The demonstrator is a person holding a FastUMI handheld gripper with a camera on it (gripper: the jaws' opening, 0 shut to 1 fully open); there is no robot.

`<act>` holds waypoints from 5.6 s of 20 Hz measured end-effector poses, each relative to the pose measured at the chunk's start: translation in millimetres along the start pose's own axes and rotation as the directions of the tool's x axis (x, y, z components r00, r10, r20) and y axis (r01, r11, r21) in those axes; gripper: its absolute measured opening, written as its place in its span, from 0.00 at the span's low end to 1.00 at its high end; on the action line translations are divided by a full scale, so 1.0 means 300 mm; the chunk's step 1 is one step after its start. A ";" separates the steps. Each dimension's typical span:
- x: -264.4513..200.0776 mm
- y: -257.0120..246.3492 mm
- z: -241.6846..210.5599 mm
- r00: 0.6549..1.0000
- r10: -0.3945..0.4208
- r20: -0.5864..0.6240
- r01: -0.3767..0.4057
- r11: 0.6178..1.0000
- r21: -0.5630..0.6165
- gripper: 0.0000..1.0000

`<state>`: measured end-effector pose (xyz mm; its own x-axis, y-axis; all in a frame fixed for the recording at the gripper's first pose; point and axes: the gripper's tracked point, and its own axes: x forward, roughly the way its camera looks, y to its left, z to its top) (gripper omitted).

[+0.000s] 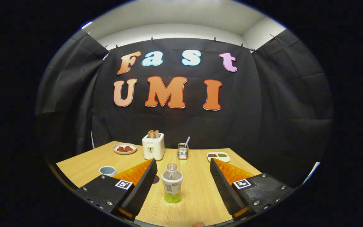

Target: Take the bottle from table, then pour the juice into the cup, finally place the bottle on the coaster

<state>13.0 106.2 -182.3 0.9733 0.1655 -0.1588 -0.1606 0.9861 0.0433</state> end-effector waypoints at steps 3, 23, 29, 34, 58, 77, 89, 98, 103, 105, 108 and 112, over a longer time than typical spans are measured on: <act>0.034 0.060 -0.134 0.998 0.010 -0.055 -0.011 1.000 -0.008 1.00; 0.367 0.099 -0.490 0.971 -0.114 -0.209 0.118 0.993 0.005 0.72; 0.306 0.138 -0.378 0.966 -0.145 -0.213 0.129 0.988 -0.091 0.58; 0.276 0.243 -0.222 0.975 -0.153 -0.158 0.111 0.963 -0.247 0.58; 0.404 0.508 -0.041 0.984 -0.177 -0.005 0.063 0.376 -0.924 0.58; 0.431 0.558 -0.045 0.992 -0.105 0.073 0.073 -0.004 -0.997 0.57; 0.440 0.575 -0.069 0.995 -0.079 0.062 0.053 -0.115 -0.992 0.57; 0.446 0.558 -0.101 0.995 -0.088 0.035 0.023 -0.135 -0.991 0.57; 0.447 0.565 -0.102 0.996 -0.084 0.034 0.020 -0.163 -0.986 0.57; 0.454 0.568 -0.104 0.996 -0.082 0.031 0.016 -0.171 -0.985 0.58; 0.451 0.568 -0.114 0.996 -0.084 0.026 0.010 -0.186 -0.983 0.57; 0.454 0.574 -0.112 0.997 -0.079 0.022 0.005 -0.201 -0.980 0.57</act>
<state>112.5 299.2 -229.7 0.9863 0.0871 -0.1404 -0.1229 -0.1810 -0.9758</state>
